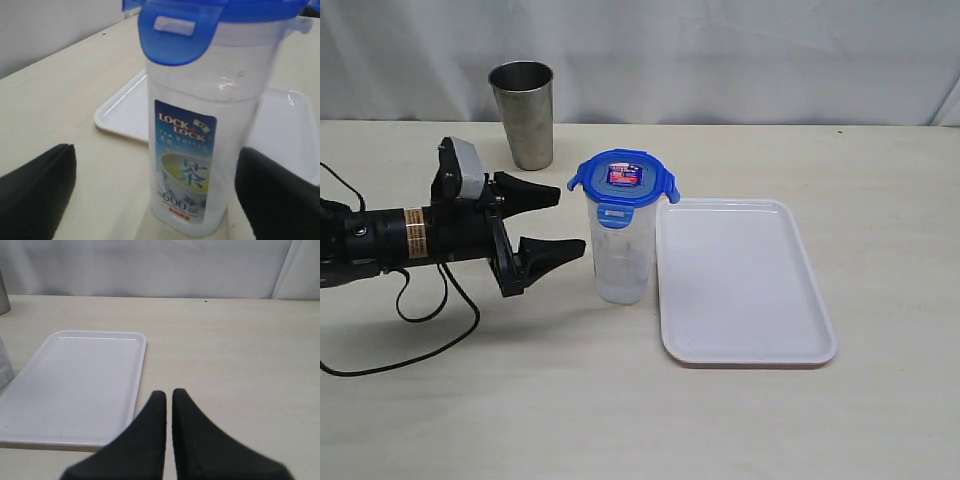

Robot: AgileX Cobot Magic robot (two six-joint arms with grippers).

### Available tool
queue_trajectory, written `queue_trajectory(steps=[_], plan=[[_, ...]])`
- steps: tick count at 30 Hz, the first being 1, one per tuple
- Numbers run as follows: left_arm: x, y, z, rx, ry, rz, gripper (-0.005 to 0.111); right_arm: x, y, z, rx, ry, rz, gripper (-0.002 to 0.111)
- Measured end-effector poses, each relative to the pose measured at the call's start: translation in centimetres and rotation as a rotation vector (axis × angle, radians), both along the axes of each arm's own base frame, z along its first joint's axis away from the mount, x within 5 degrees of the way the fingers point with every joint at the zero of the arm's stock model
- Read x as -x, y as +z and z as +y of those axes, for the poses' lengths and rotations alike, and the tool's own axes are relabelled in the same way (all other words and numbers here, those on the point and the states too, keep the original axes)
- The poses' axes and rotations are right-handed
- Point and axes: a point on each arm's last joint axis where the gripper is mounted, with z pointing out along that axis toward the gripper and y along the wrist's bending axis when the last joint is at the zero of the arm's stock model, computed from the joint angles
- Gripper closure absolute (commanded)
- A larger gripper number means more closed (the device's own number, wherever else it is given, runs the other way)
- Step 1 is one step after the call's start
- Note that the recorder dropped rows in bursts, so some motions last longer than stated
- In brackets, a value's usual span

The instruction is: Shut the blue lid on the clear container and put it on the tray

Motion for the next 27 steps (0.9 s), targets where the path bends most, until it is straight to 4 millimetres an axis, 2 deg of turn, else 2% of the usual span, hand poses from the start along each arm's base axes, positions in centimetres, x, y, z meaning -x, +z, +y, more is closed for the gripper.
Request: queue_trajectory(steps=[3,10,18,27], plan=[[0.3,-0.6,-0.8,0.002,-0.012,0.024,0.026,0.0,0.0,0.0,0.000,0.000,0.000,0.104],[0.1,-1.9,-1.0,0.002,0.021,0.031,0.026,0.0,0.0,0.0,0.000,0.000,0.000,0.104],[-0.5,-1.2,-2.2,0.010,0.010,-0.025,0.026,0.0,0.0,0.0,0.000,0.000,0.000,0.104],[-0.1,-1.6,-2.8,-0.028,-0.018,-0.012,0.026,0.0,0.0,0.0,0.000,0.000,0.000,0.104]])
